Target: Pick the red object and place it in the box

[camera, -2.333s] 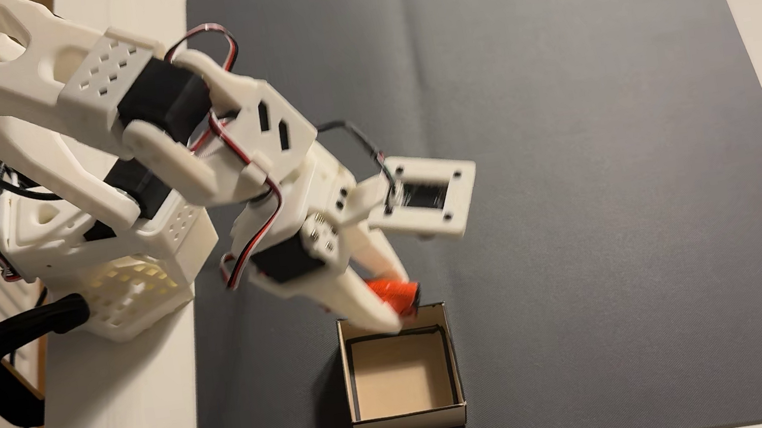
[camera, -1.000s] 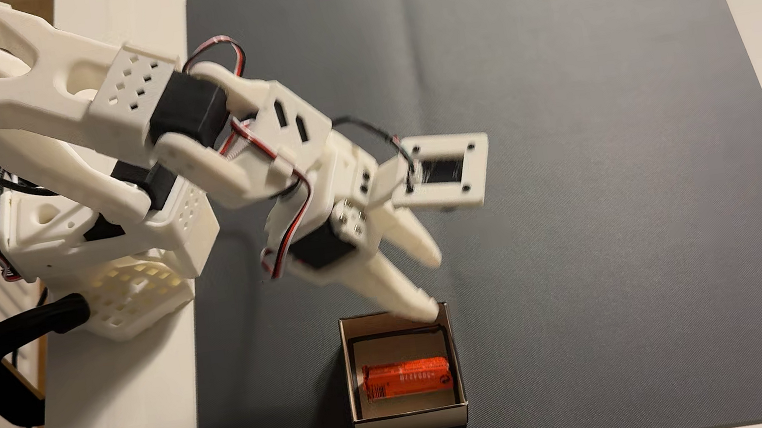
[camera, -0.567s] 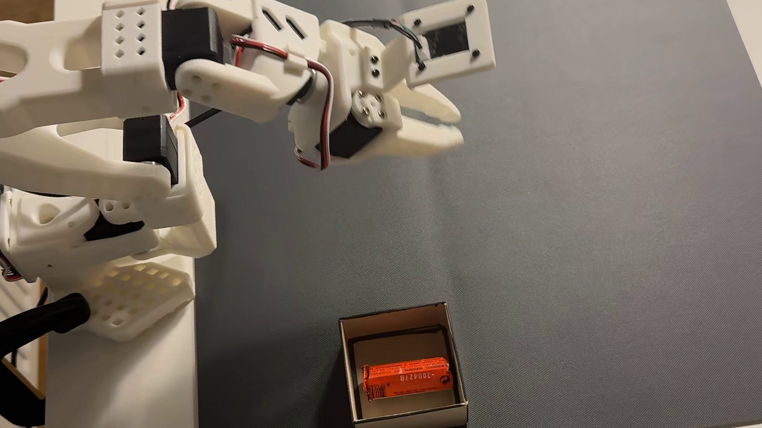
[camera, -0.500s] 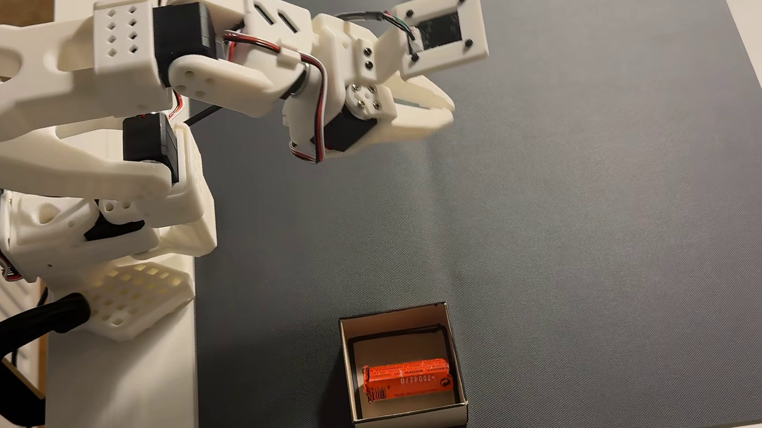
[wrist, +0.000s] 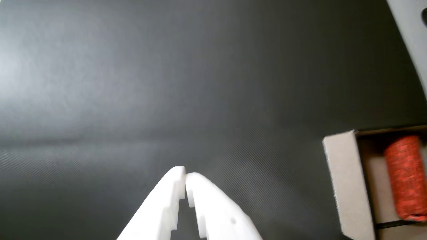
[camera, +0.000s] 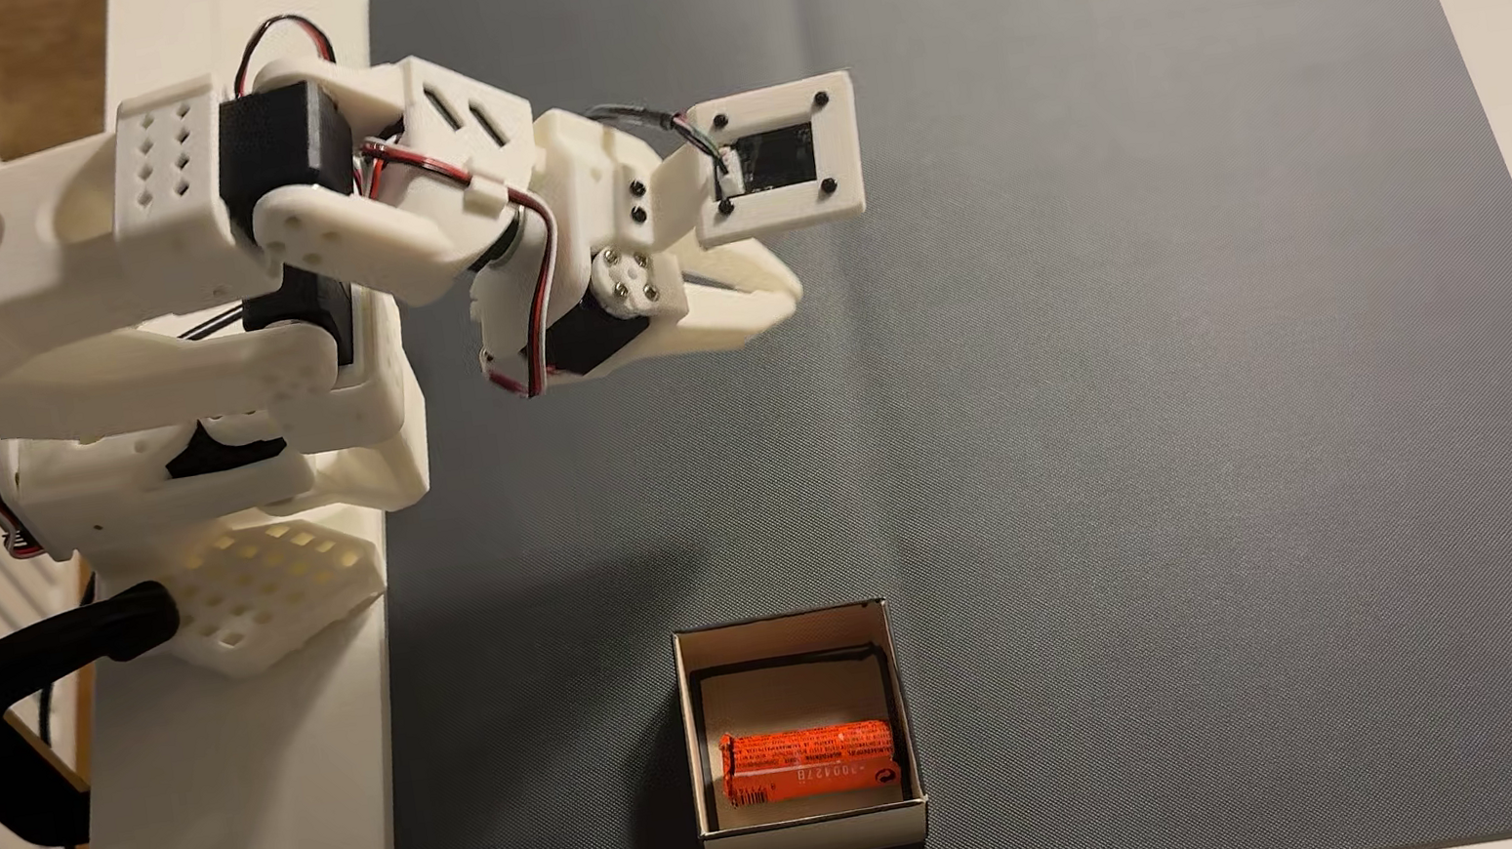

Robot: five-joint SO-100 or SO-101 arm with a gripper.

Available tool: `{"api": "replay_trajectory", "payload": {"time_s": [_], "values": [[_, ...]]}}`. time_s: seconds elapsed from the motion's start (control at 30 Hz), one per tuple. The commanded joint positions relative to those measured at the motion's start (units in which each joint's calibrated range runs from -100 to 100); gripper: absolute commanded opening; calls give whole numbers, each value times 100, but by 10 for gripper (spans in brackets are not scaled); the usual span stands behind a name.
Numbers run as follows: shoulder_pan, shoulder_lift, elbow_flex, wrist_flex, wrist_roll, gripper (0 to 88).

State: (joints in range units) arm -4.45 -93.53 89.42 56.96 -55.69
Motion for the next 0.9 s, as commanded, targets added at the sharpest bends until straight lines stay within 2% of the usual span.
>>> {"api": "replay_trajectory", "payload": {"time_s": [0.0, 0.5, 0.87], "values": [[59, -570, 360, 432, 10, 8], [67, -511, 1040, 852, 10, 12], [67, -494, 1049, 1630, -26, 9]]}}
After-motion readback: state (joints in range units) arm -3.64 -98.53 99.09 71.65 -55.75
